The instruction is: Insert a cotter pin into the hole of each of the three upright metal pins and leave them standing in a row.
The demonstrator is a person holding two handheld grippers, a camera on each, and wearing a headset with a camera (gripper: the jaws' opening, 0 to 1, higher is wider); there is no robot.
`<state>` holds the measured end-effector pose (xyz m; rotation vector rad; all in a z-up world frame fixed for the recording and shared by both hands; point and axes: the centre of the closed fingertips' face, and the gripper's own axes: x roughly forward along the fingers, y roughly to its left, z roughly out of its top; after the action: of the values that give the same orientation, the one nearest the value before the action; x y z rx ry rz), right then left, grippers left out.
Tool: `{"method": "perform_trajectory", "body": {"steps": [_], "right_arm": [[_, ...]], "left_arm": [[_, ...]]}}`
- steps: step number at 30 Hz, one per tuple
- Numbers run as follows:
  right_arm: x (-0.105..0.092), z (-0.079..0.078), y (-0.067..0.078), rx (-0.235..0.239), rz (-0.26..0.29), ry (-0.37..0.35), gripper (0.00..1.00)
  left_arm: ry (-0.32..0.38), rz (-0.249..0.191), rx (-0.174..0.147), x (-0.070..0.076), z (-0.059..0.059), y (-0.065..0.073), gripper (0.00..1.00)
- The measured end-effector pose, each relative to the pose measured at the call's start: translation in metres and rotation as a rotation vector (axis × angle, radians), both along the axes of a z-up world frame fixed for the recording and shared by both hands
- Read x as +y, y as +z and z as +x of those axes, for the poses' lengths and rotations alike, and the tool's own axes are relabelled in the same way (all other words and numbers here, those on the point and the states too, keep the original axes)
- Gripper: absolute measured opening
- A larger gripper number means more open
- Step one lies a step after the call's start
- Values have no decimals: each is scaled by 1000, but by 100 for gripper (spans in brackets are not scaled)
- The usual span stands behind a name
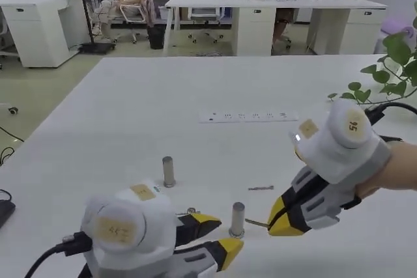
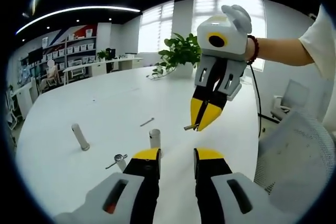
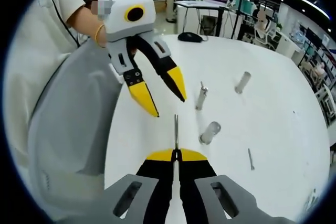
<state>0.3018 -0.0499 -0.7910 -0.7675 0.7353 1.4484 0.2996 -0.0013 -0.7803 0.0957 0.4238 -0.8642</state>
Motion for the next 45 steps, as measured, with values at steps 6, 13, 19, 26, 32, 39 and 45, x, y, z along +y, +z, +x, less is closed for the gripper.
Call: {"method": "perform_trajectory", "body": {"steps": [6, 13, 19, 26, 32, 39, 45], "right_arm": [[-6, 10, -6, -24, -29, -9, 3], [-10, 21, -11, -51, -56, -21, 3], [-15, 31, -18, -69, -87, -32, 3], [-20, 38, -24, -84, -118, -32, 3], [-24, 44, -29, -95, -141, -28, 3], [-26, 50, -35, -102, -168, -24, 3], [-26, 53, -39, -98, -179, -19, 3]], "left_arm": [[54, 4, 23, -3, 7, -10, 24], [131, 26, 35, -3, 20, -21, 24], [175, 52, 34, -6, 29, -30, 25], [213, 75, 27, -9, 37, -38, 27], [228, 63, 35, -14, 44, -44, 26], [246, 64, 35, -17, 53, -50, 26], [246, 51, 33, -22, 59, -51, 25]]}}
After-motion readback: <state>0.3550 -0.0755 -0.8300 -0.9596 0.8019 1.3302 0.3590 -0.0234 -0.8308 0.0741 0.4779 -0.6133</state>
